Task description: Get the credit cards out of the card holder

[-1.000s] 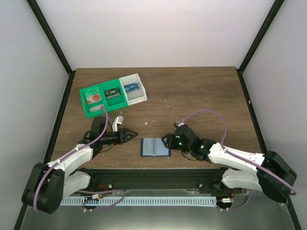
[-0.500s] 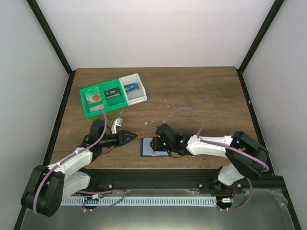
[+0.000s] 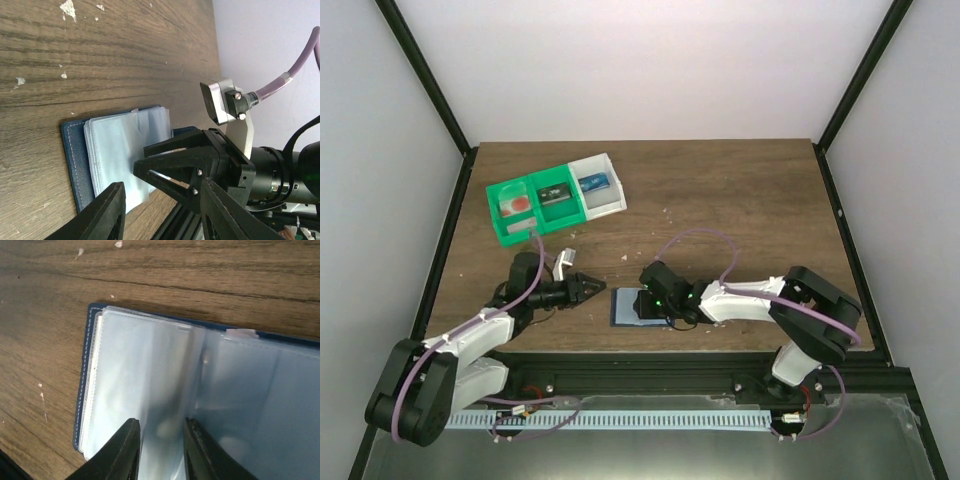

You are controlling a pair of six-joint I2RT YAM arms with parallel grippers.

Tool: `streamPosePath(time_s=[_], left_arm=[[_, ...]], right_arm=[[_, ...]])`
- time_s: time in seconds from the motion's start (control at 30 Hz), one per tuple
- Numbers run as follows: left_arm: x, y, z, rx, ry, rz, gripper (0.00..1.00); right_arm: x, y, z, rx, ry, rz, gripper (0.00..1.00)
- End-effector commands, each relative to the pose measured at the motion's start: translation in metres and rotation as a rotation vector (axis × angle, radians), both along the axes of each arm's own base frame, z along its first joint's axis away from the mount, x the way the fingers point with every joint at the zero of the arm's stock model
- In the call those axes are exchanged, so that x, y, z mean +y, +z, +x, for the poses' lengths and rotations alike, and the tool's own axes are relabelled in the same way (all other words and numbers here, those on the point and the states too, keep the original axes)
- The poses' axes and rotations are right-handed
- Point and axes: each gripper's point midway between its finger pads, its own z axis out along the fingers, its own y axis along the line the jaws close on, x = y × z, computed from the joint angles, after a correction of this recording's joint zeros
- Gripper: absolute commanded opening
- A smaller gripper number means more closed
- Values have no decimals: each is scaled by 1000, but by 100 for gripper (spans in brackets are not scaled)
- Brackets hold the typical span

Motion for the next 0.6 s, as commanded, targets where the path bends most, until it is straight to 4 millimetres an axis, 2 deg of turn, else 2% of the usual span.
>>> streamPosePath(time_s=[0.0,0.1,0.27,0.4,0.57], left_arm=[[-4,-3,-6,10,-23,-25,43],[-6,-4,-7,17,-31,-32,42],[-16,-2,-9,10,-48,-42,42],[-28,-4,-13,21,-78,-52,44],[-37,-16,-14,39,-90,-27,47]], right_arm=[[1,-7,-1,5,2,-12,23],[1,-8,-3,2,4,5,14],[3,-5,-6,-8,12,61,4],[5,-8,-9,4,24,78,2],[9,-6,-13,17,39,126,2]])
